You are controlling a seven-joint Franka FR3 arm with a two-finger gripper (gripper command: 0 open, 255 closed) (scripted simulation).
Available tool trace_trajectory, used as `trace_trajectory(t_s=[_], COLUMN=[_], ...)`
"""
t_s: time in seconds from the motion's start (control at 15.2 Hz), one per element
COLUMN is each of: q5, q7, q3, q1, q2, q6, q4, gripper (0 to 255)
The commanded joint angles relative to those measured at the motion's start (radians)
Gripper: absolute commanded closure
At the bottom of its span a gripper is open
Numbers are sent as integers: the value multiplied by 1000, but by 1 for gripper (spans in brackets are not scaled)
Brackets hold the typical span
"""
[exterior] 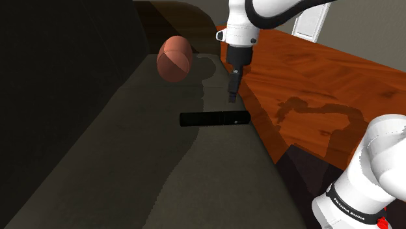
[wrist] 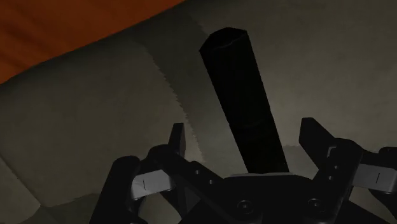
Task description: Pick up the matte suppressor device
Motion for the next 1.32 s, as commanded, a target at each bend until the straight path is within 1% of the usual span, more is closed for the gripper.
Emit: trace_trajectory(t_s=[0.0, 0.33, 0.79, 0.92, 0.99, 1.25], q5=[2, 1, 1, 1, 1, 1], q7=[-29, -88, -89, -89, -89, -88], q3=[15, 53, 55, 56, 56, 56], q1=[21, 65, 65, 65, 66, 66], q2=[57, 190, 218, 221, 222, 220], q6=[43, 132, 228, 235, 238, 237], q4=[16, 63, -5, -10, -12, -13], gripper=[0, 0, 0, 0, 255, 255])
